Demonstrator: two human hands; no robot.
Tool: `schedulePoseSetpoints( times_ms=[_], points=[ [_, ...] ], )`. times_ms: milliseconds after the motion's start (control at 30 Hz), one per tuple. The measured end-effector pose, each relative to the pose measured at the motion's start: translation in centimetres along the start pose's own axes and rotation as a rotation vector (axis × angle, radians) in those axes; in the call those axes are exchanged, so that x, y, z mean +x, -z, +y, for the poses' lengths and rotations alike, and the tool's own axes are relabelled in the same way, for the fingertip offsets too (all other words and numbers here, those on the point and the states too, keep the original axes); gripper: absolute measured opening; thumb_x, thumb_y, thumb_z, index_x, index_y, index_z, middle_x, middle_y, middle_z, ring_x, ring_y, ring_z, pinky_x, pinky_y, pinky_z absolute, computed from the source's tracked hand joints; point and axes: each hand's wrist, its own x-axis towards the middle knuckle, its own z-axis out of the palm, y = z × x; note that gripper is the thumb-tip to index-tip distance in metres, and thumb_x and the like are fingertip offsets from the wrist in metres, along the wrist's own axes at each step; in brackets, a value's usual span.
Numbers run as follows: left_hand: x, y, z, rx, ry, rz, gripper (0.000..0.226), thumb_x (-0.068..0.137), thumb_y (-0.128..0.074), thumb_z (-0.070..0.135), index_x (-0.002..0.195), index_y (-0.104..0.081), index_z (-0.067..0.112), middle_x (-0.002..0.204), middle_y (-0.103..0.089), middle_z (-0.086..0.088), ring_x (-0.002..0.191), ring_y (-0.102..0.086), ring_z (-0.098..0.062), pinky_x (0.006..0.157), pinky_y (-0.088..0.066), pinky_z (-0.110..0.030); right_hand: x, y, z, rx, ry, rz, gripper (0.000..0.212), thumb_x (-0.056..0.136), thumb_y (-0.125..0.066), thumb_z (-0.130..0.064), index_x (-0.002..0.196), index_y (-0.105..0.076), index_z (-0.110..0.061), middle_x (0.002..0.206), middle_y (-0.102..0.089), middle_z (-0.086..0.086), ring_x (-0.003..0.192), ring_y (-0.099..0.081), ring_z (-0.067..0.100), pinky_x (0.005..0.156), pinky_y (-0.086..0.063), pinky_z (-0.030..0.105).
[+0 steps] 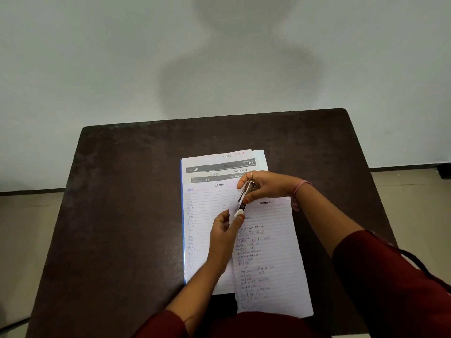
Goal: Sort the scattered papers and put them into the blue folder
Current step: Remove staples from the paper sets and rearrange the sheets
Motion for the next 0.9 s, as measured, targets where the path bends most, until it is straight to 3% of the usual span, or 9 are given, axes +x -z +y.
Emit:
schedulePoseSetpoints(
  times_ms=[100, 267, 400, 567, 767, 900],
  points=[
    [0.3, 0.1, 0.0, 0.053, -0.013, 0.011, 0.046, 0.072, -0.072, 0.052, 0.11, -0.057, 0.031, 0.111, -0.067, 0.0, 0.102, -0.065, -0.017, 0.089, -0.055, -0.041, 0.1, 0.0, -0.2, -0.01, 0.02, -0.001, 0.031, 0.084, -0.071, -0.017, 0.111, -0.056, -0.019, 0.094, -0.064, -0.004, 0.078, -0.06, 0.004, 0.073, -0.051, 0.014],
    [0.5, 0.2, 0.1, 0.067, 0.002, 0.02, 0.032, 0.08, -0.069, 0.042, 0.106, -0.059, 0.027, 0.109, -0.068, -0.001, 0.098, -0.067, -0.015, 0.088, -0.056, -0.039, 0.4, -0.2, -0.3, -0.059, 0.041, -0.001, 0.029, 0.084, -0.07, -0.017, 0.11, -0.058, -0.02, 0.108, -0.063, 0.007, 0.086, -0.06, 0.011, 0.078, -0.053, 0.018],
    [0.6, 0.4, 0.1, 0.059, -0.003, 0.023, 0.054, 0.069, -0.075, 0.055, 0.109, -0.062, 0.02, 0.107, -0.07, -0.001, 0.1, -0.067, -0.019, 0.09, -0.055, -0.043, 0.3, -0.1, -0.3, -0.054, 0.052, -0.002, 0.028, 0.083, -0.071, -0.015, 0.11, -0.062, -0.015, 0.103, -0.067, 0.008, 0.085, -0.062, 0.01, 0.079, -0.053, 0.018],
    [0.9, 0.7, 0.3, 0.065, 0.005, 0.026, 0.055, 0.063, -0.073, 0.052, 0.105, -0.061, 0.018, 0.105, -0.069, -0.004, 0.098, -0.067, -0.022, 0.089, -0.055, -0.046, 0.3, -0.1, -0.4, -0.051, 0.058, 0.01, 0.026, 0.082, -0.072, -0.015, 0.107, -0.065, -0.015, 0.097, -0.068, 0.001, 0.084, -0.063, 0.008, 0.077, -0.052, 0.015],
    [1.2, 0.6, 0.2, 0.084, -0.01, 0.061, 0.032, 0.075, -0.075, 0.039, 0.095, -0.061, 0.019, 0.099, -0.069, -0.006, 0.096, -0.067, -0.026, 0.086, -0.055, -0.047, 0.2, -0.3, -0.4, -0.034, 0.059, 0.005, 0.019, 0.081, -0.073, -0.015, 0.099, -0.066, -0.017, 0.101, -0.068, 0.002, 0.093, -0.064, 0.016, 0.084, -0.053, 0.021],
    [1.1, 1.0, -0.1, 0.003, 0.062, -0.029, 0.06, 0.062, -0.082, 0.05, 0.109, -0.061, 0.018, 0.108, -0.07, -0.006, 0.101, -0.067, -0.025, 0.089, -0.054, -0.049, -0.2, -0.2, -0.3, 0.012, 0.018, 0.0, 0.024, 0.08, -0.074, -0.013, 0.103, -0.067, -0.016, 0.102, -0.07, 0.0, 0.093, -0.066, 0.013, 0.083, -0.053, 0.018]
  ],
)
